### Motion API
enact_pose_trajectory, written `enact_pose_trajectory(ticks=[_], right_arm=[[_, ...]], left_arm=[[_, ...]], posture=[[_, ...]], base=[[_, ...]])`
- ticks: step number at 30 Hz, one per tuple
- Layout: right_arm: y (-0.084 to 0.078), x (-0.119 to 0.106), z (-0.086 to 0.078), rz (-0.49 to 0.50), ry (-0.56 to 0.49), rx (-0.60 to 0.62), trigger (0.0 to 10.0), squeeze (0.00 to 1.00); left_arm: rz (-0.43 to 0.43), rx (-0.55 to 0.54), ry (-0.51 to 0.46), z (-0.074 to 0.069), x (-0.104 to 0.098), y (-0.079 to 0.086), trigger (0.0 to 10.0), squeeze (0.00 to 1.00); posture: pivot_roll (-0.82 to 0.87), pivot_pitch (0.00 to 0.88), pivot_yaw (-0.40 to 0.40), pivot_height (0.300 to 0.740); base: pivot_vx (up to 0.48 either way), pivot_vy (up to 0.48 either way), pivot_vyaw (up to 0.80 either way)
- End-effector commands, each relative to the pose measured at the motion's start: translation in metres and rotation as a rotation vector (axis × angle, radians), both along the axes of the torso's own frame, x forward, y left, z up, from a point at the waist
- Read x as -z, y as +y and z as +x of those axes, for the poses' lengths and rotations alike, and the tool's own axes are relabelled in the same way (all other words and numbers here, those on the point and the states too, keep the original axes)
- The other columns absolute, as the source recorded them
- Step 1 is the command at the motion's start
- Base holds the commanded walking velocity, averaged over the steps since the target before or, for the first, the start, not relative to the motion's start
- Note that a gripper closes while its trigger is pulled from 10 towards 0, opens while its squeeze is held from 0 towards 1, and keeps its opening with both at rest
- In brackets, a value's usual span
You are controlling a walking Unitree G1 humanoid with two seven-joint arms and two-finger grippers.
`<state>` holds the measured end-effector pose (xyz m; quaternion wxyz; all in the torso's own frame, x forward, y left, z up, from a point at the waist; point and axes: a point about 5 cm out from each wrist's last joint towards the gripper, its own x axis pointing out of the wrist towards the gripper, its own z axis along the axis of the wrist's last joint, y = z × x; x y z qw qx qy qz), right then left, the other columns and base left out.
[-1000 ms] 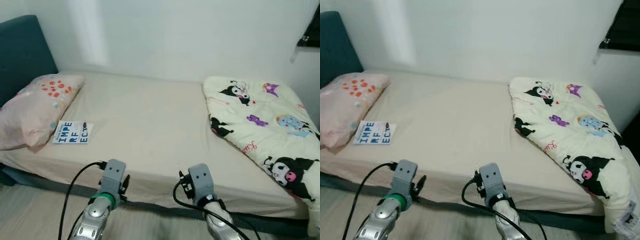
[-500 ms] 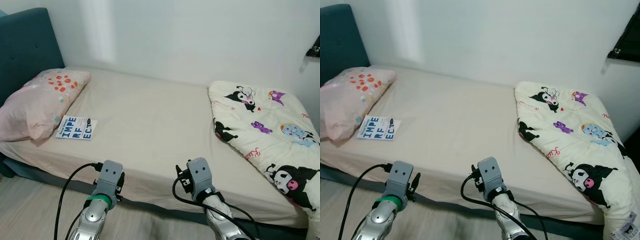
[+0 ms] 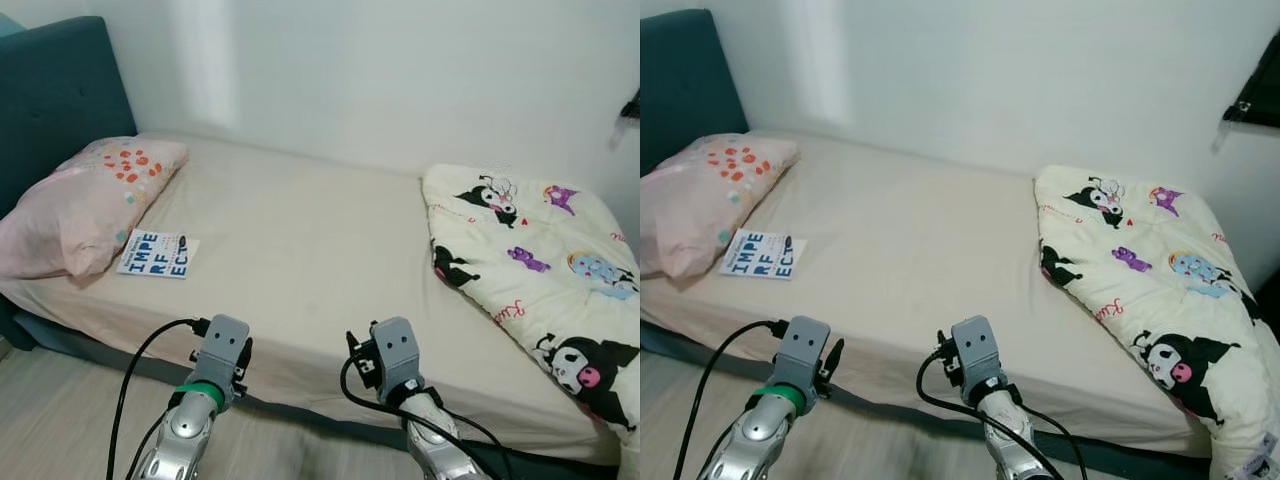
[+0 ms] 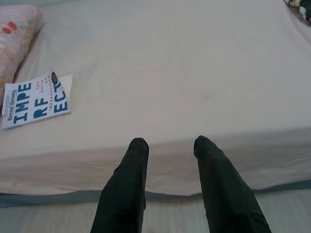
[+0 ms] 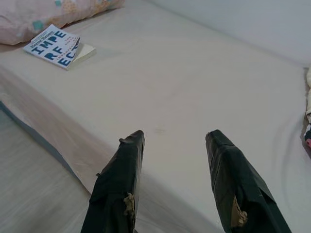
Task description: Clean up the room
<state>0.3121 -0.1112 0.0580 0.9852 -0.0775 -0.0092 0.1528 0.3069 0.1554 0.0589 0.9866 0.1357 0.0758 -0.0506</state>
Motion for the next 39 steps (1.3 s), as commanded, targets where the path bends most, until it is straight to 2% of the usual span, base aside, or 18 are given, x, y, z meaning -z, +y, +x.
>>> enact_pose_trajectory(ticks=[1, 16, 22, 39], right_arm=[[-0.0072, 0.007, -0.0032, 0.0, 0.034, 0.025, 10.0, 0.0], [-0.0086, 0.011, -0.0066, 0.001, 0.049, 0.042, 10.0, 0.0], [-0.0093, 0.0115, -0.0068, 0.005, 0.054, 0.047, 10.0, 0.0], [-0.0098, 0.0117, -0.0059, 0.015, 0.065, 0.059, 10.0, 0.0]], left_arm=[[0.005, 0.026, 0.006, -0.0031, 0.0031, -0.0063, 10.0, 0.0], [0.006, 0.038, 0.019, -0.0035, 0.0048, -0.0079, 10.0, 0.0], [0.001, 0.039, 0.033, -0.0022, 0.0054, -0.009, 10.0, 0.0], [-0.002, 0.046, 0.046, 0.0002, 0.0057, -0.0114, 10.0, 0.0]], posture=[[-0.09, 0.006, 0.033, 0.74], [-0.1, 0.018, 0.044, 0.74], [-0.1, 0.018, 0.048, 0.74], [-0.11, 0.014, 0.053, 0.74]], base=[[0.0, -0.48, 0.0], [0.0, -0.428, 0.0], [0.0, -0.218, 0.0], [0.0, 0.0, -0.8]])
